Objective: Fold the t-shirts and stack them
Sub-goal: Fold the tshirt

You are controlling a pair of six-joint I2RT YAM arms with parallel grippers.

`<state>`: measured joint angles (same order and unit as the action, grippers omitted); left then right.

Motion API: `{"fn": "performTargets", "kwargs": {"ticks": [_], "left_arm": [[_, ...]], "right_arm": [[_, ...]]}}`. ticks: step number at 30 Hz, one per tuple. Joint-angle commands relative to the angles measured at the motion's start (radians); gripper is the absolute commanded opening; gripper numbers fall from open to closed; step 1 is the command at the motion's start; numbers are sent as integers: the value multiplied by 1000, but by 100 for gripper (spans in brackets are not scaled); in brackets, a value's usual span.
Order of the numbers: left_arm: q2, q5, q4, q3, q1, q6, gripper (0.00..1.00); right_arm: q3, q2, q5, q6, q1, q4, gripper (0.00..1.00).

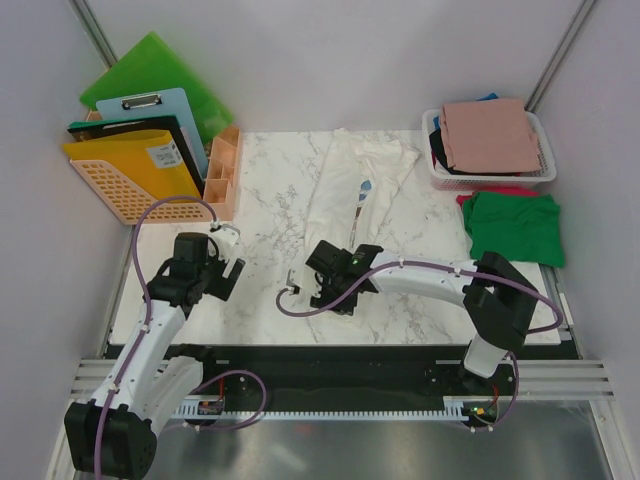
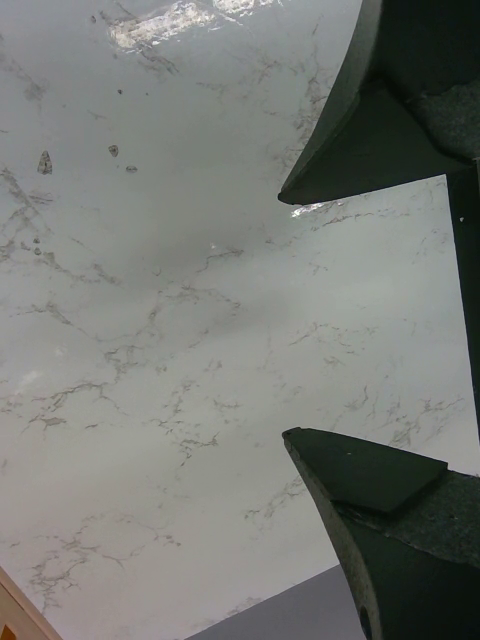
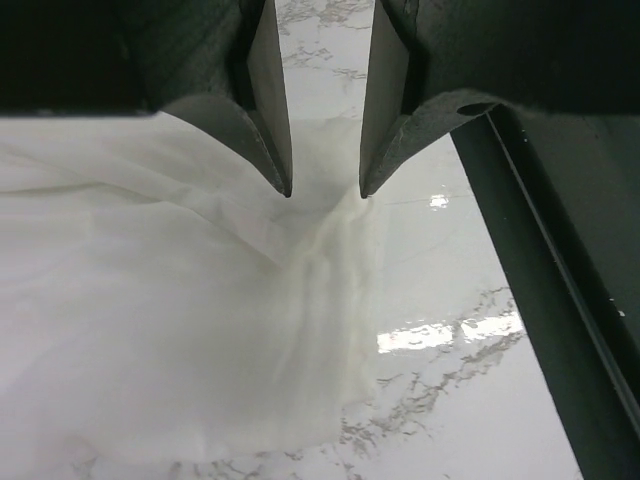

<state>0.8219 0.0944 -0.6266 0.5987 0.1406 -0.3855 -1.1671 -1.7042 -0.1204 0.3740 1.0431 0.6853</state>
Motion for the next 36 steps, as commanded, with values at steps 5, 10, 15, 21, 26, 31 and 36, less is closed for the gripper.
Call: {"fn": "performTargets", "kwargs": {"ticks": [5, 10, 15, 21, 26, 31, 36], "left_arm": [[-26, -12, 4, 1, -4, -33, 100], [-27, -10, -1, 1, -4, -33, 100], [-26, -12, 1, 1, -4, -33, 100], [-15, -15, 2, 3, -4, -30, 100], [-10, -19, 7, 1, -4, -30, 100], [2, -21, 11, 3, -4, -30, 100], [-6, -16, 11, 0, -4, -33, 100]], "right_arm": [[4, -40, 41, 32, -31, -50, 39], [-9, -103, 25, 34, -32, -53, 31], [-8, -75, -13, 28, -31, -32, 0], [18, 53, -67, 29, -18, 20, 0], [23, 121, -168, 34, -15, 79, 0], [12, 111, -226, 55, 14, 92, 0], [-37, 28, -242, 68, 64, 109, 0]]}}
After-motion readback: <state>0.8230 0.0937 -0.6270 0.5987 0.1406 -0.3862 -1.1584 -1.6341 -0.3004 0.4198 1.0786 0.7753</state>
